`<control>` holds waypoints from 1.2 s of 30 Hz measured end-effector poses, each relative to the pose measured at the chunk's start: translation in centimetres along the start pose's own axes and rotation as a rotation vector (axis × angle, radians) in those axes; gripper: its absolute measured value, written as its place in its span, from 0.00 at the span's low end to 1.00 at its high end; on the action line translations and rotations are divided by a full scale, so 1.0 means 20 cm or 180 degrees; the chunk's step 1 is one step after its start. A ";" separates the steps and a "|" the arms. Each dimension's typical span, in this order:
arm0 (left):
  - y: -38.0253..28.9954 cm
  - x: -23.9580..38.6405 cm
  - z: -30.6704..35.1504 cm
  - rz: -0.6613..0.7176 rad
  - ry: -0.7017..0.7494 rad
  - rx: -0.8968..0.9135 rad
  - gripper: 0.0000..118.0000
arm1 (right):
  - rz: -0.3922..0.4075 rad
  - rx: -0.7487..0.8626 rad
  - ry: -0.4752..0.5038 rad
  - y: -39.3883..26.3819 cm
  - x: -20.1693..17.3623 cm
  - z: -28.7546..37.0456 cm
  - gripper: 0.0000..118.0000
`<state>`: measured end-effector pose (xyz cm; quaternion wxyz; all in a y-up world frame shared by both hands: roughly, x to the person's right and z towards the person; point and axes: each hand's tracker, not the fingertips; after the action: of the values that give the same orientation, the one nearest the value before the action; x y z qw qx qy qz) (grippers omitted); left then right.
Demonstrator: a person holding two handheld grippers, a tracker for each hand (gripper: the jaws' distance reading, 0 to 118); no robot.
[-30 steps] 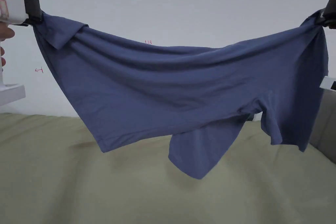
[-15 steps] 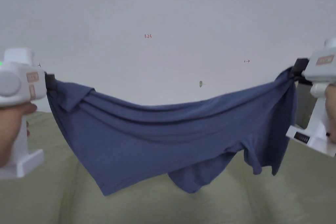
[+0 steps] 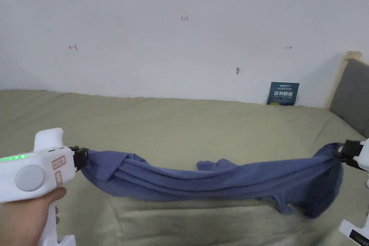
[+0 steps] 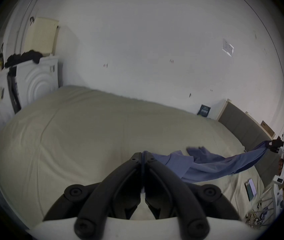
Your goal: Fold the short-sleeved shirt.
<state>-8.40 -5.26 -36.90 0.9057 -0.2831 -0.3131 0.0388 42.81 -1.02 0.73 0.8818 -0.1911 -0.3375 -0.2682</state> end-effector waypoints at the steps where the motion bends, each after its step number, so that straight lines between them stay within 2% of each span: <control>1: -0.09 -0.03 0.05 0.0059 0.0001 -0.0032 0.00 | -0.0023 -0.0030 -0.0004 -0.10 0.04 0.04 0.04; 5: -0.49 -0.14 0.23 0.0182 -0.0024 -0.0485 0.00 | 0.0062 -0.0332 -0.0151 -0.53 0.20 0.15 0.04; 8: -0.74 -0.20 0.28 0.0257 0.0126 -0.0806 0.00 | 0.0093 -0.0567 -0.0307 -0.83 0.30 0.18 0.04; 11: -0.86 -0.29 0.23 0.0591 0.0134 -0.1037 0.00 | 0.0032 -0.0750 -0.0553 -1.00 0.44 0.09 0.04; 13: -0.85 -0.30 0.20 0.0593 0.0109 -0.0962 0.00 | 0.0018 -0.0613 -0.0609 -1.02 0.48 0.07 0.06; 14: -0.83 -0.31 0.21 0.0578 0.0107 -0.0877 0.16 | 0.0053 -0.0532 -0.0610 -1.02 0.48 0.07 0.27; 15: -0.82 -0.31 0.21 0.0541 0.0127 -0.0814 0.47 | 0.0167 -0.0481 -0.0684 -1.01 0.48 0.07 0.60; 16: -0.79 -0.33 0.24 0.0400 0.0208 -0.0785 0.84 | 0.0274 -0.0517 -0.0690 -0.99 0.47 0.08 0.88; 17: -0.78 -0.31 0.28 0.0325 0.0183 -0.0772 1.00 | 0.0332 -0.0533 -0.0618 -0.98 0.46 0.11 0.99; 19: -0.75 -0.30 0.46 0.0099 0.0158 -0.0475 0.97 | 0.0522 -0.0198 -0.0489 -0.97 0.37 0.26 0.99; 23: -0.81 -0.18 0.87 -0.0359 0.0302 0.0018 0.97 | 0.0701 0.0098 -0.0141 -1.04 0.19 0.54 0.99; 25: -0.88 -0.16 0.96 -0.0386 0.0300 -0.0055 0.96 | 0.0703 0.0169 0.0015 -1.10 0.11 0.64 0.96; 26: -0.92 -0.15 0.98 -0.0447 0.0338 -0.0118 0.87 | 0.0720 0.0174 0.0067 -1.13 0.07 0.68 0.81; 27: -0.95 -0.14 1.00 -0.0505 0.0360 -0.0170 0.63 | 0.0776 0.0207 0.0105 -1.19 0.05 0.70 0.55; 28: -0.97 -0.13 1.01 -0.0580 0.0381 -0.0193 0.37 | 0.0848 0.0239 0.0081 -1.22 0.02 0.72 0.55; 30: -1.02 -0.12 0.99 -0.0816 0.0628 -0.0260 0.09 | 0.1001 0.0297 -0.0030 -1.27 -0.04 0.73 0.33; 31: -1.02 -0.10 0.96 -0.0895 0.0640 -0.0277 0.00 | 0.0992 0.0293 -0.0009 -1.29 -0.06 0.72 0.07; 33: -1.02 -0.16 0.91 -0.0623 0.0388 -0.0456 0.00 | 0.0984 0.0295 0.0076 -1.30 -0.07 0.72 0.04; 36: -1.00 -0.15 0.82 -0.0747 0.0436 -0.0420 0.00 | 0.1018 0.0237 0.0108 -1.30 -0.11 0.70 0.04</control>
<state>-22.64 -14.72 -17.23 0.9027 -0.3054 -0.2835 -0.1075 18.85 -13.31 13.01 0.9253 -0.2050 -0.2975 -0.1150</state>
